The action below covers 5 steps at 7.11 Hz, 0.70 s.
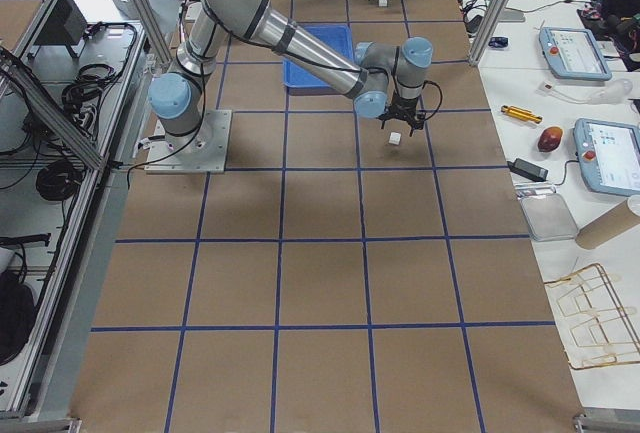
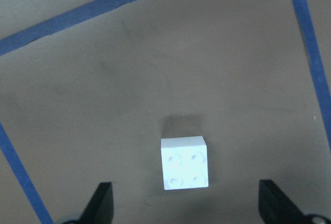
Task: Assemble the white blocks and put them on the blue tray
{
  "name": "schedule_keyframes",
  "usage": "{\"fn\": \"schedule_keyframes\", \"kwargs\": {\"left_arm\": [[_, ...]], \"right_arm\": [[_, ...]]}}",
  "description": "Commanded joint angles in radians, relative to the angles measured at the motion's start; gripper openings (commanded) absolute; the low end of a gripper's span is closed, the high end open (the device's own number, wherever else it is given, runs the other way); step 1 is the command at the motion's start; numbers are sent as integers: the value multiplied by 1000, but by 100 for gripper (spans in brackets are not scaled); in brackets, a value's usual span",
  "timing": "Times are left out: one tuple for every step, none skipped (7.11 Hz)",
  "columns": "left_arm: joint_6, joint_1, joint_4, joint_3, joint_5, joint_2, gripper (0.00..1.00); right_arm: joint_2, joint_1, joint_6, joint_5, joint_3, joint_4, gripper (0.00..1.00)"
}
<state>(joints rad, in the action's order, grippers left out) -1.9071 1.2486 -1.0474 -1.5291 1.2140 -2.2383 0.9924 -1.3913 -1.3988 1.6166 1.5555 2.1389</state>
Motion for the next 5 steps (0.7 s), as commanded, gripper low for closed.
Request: {"fn": "schedule_keyframes", "kwargs": {"left_arm": [[-3,0,4,0,4,0,77],[-3,0,7,0,4,0,70],[0,0,12,0,4,-7,64],[-1,0,13,0,4,-9,49],[-1,0,14,0,4,-9,45]], "right_arm": [[-23,0,0,0,-2,-16,99],[-34,0,0,0,-2,-16,97],[-41,0,-2,2,-2,-16,96],[-52,0,-2,3,-3,-19,96],[-54,0,-2,5,-3,-19,85]]}}
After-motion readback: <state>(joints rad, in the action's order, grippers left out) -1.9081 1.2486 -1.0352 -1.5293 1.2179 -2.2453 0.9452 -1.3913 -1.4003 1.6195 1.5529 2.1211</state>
